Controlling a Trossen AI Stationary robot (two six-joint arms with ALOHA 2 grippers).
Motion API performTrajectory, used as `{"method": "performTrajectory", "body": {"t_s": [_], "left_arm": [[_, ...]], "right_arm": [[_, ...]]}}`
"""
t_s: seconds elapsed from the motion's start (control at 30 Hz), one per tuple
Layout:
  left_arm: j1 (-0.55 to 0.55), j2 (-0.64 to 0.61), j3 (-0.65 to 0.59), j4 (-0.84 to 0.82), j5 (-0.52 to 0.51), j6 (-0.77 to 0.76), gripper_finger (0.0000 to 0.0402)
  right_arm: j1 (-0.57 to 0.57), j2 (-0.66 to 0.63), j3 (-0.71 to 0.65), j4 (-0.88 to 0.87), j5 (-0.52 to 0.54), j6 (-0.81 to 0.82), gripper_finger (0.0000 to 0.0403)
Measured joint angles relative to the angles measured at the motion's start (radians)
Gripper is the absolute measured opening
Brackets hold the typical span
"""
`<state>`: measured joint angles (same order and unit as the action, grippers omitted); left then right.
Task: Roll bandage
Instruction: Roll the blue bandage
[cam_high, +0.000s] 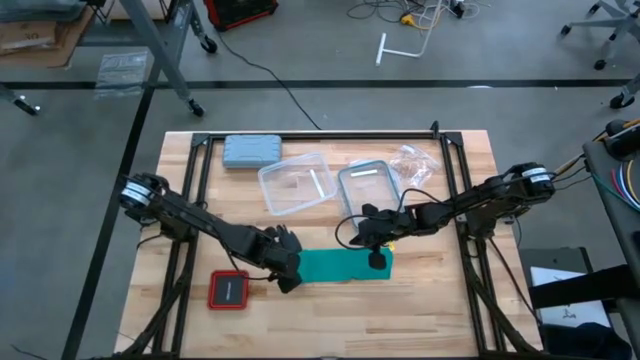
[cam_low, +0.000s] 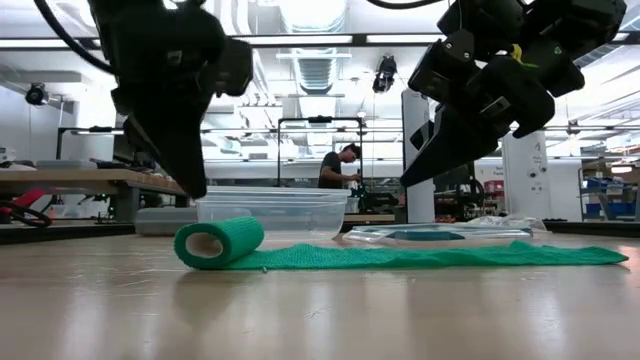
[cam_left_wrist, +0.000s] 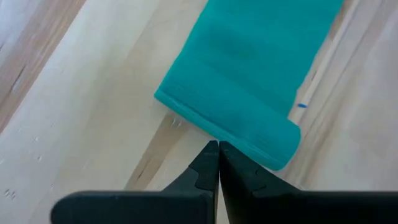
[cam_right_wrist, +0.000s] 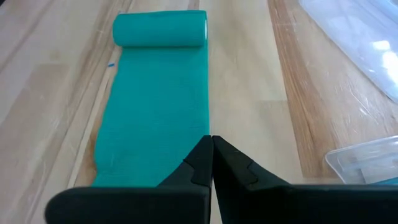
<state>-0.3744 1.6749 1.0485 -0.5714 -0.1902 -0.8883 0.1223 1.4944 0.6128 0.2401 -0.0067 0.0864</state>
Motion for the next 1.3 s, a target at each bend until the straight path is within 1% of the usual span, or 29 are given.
{"method": "performTrajectory", "body": {"t_s": [0.13, 0.5, 0.97, 1.3], "left_arm": [[0.0, 0.012, -0.029, 0.019, 0.0, -0.016, 0.0002], [0.002, 0.014, -0.119, 0.229, 0.0, -0.018, 0.0003], [0.029, 0.014, -0.124, 0.35, -0.007, -0.014, 0.0001], [0.032, 0.022, -0.124, 0.376, -0.009, -0.01, 0.0003]], "right_arm": [[0.0, 0.0, 0.0, -0.003, 0.0, 0.0, 0.0002], [0.0, 0.0, 0.0, -0.03, 0.006, 0.0, 0.0002], [0.0, 0.0, 0.0, -0.03, 0.006, 0.0, 0.0002], [0.0, 0.0, 0.0, -0.03, 0.007, -0.001, 0.0002]]}}
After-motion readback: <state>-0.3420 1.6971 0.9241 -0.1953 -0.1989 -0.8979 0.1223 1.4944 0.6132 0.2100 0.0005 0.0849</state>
